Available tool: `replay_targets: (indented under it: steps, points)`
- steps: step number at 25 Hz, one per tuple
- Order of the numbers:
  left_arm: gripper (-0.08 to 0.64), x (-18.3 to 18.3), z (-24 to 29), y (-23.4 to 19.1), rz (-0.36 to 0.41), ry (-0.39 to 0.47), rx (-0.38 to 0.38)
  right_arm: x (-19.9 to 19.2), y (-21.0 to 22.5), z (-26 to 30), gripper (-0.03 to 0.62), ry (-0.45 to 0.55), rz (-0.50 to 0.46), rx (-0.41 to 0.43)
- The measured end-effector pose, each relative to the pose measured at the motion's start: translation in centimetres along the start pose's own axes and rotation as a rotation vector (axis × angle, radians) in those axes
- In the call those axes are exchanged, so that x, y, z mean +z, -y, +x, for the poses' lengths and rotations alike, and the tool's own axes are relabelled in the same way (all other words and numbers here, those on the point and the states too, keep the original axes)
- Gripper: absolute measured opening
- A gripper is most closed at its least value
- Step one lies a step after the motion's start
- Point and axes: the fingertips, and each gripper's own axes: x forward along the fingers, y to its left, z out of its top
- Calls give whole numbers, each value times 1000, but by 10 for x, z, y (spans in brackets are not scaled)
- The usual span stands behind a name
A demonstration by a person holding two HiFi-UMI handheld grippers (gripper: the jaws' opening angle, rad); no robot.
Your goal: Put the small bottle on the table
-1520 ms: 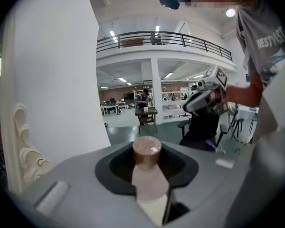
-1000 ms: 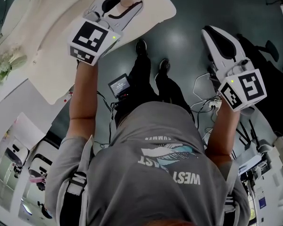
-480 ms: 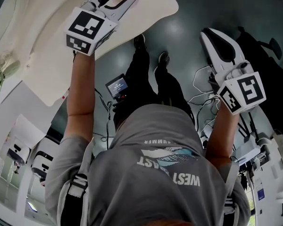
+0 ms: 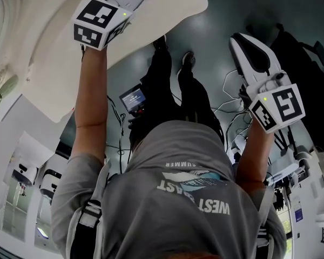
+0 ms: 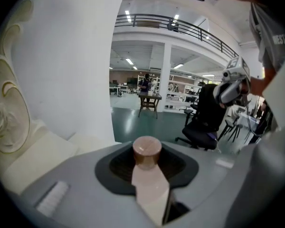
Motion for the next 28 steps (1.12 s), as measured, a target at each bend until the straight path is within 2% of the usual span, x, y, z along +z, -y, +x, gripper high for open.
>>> replay_targets:
  steps: [5, 22, 28]
  points:
    - [121, -16, 14, -12, -27, -12, 0, -11, 6, 8, 40, -20, 17, -4]
    - [121, -34, 33, -30, -92, 19, -10, -21, 7, 17, 40, -41, 30, -2]
    - [123, -33, 34, -28, -65, 28, -5, -22, 7, 13, 40, -37, 30, -5]
